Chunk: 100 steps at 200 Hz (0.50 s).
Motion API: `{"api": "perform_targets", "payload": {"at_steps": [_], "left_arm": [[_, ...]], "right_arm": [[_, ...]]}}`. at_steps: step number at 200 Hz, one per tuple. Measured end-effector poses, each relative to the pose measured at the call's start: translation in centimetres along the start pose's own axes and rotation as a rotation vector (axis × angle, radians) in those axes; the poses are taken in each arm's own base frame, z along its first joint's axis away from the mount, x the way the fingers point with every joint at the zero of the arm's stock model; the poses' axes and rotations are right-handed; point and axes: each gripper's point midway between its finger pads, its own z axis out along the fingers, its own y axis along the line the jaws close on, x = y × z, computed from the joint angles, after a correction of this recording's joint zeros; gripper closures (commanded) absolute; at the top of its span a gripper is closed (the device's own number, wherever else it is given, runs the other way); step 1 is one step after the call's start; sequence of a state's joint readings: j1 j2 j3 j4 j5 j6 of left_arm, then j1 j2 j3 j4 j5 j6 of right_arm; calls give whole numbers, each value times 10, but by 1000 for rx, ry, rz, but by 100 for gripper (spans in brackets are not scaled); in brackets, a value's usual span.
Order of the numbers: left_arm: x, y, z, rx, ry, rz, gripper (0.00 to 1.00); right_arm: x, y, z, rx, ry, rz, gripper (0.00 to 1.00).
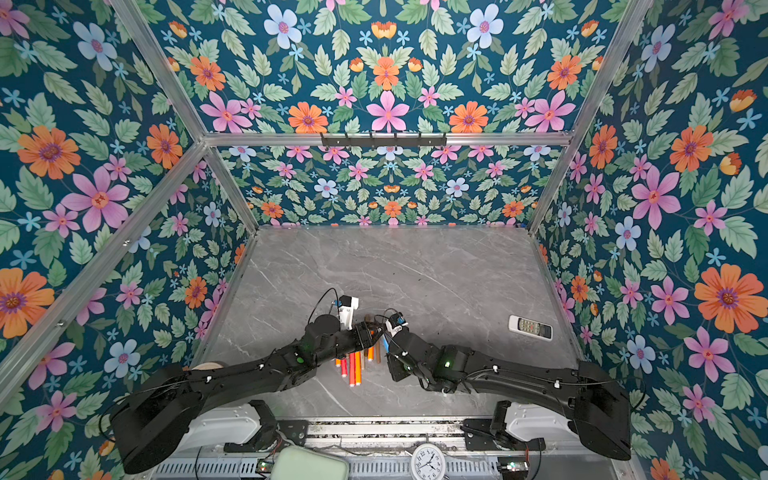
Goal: Open the pen caps
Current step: 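Lift the blue marker toward the left gripper while the left gripper grips its cap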
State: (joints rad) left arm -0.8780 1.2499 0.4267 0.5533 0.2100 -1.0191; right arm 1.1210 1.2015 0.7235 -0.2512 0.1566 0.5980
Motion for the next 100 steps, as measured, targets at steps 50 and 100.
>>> {"api": "perform_targets", "payload": {"at_steps": [50,100], "left_arm": [[3,-7,3,38,16,-19,59],[8,-9,5,49,34,-25,63]], "right_arm": [[-1,-6,2,16,2,9,97],[0,-12,3,34,13,15,97]]}}
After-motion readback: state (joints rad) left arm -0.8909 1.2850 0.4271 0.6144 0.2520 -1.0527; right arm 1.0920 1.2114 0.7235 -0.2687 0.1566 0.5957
